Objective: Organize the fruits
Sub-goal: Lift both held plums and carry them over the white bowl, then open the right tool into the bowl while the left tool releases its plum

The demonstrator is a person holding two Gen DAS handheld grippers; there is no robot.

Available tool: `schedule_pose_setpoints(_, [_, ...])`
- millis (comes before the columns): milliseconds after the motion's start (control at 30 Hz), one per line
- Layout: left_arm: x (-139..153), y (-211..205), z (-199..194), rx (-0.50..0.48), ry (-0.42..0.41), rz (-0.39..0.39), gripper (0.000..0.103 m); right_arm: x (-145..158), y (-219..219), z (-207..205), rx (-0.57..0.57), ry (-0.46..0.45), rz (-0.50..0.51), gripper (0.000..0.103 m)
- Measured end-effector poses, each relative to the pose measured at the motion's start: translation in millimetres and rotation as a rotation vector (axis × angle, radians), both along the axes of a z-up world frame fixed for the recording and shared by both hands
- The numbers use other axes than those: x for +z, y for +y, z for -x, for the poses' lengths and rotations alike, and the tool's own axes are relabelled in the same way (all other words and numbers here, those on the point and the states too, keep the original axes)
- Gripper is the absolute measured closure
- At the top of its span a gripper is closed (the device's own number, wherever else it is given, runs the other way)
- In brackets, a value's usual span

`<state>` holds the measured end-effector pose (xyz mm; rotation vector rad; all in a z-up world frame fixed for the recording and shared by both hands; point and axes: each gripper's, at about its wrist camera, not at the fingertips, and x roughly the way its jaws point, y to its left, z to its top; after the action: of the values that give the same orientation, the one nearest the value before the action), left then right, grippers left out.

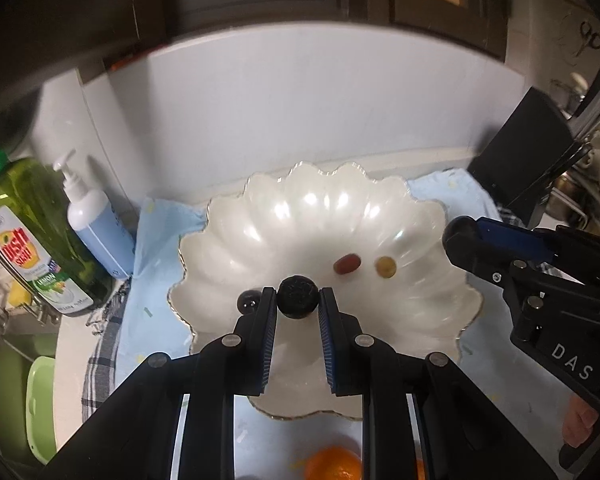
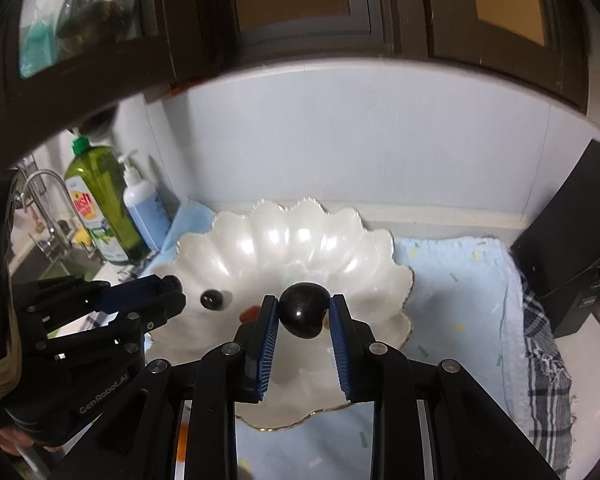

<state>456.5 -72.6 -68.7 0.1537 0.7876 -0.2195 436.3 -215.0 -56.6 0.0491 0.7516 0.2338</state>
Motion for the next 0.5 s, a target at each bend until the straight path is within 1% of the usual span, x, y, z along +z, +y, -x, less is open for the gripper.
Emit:
schedule_pose_setpoints(267, [-26.5, -3.7, -16.6, 0.007, 0.067, -0.024, 0.081, -32.8, 3.1, -21.1, 0.003, 0.093, 0.019, 0.075])
schedule_pose_setpoints(500, [-40.7, -5.9, -24.2, 0.005, 0.11, -0.038, 0.081, -45.4, 5.1, -27.7, 0.01, 0.13, 0.032, 0.075])
